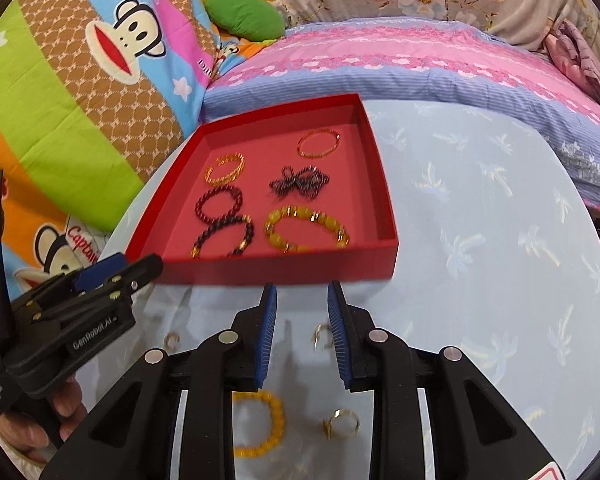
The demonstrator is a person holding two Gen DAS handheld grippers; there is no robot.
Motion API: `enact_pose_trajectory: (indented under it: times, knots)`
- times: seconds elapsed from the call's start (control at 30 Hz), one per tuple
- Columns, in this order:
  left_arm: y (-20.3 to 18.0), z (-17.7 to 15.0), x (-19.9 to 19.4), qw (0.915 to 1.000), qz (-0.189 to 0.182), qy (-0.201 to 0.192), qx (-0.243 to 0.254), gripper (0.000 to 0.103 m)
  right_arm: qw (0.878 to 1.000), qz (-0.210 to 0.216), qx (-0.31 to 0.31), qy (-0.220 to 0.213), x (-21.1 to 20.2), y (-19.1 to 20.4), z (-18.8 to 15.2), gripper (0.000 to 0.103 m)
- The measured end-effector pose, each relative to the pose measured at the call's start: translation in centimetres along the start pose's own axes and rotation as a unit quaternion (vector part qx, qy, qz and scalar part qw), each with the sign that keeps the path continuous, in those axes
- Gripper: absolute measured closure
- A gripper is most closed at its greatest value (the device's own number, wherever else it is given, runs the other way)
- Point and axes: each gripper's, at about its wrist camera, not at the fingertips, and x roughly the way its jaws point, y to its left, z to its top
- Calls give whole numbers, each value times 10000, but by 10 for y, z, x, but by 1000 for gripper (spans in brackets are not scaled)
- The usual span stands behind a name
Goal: Organize jewelry
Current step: 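Withdraw both tools from the box, then move the right tool over the orange bead bracelet while the left tool reaches the dark-stone ring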
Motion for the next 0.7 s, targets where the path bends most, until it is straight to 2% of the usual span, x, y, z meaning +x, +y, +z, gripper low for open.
enact_pose_trajectory:
  times: [0.37, 0.7]
  knots:
    - [11, -47, -15, 9994, 23, 270, -194, 56, 9989, 202, -254, 326, -12, 19, -55, 77]
    - [18, -79, -18, 9982, 12, 523, -308, 56, 9977, 222, -83, 628, -6, 15, -83, 77]
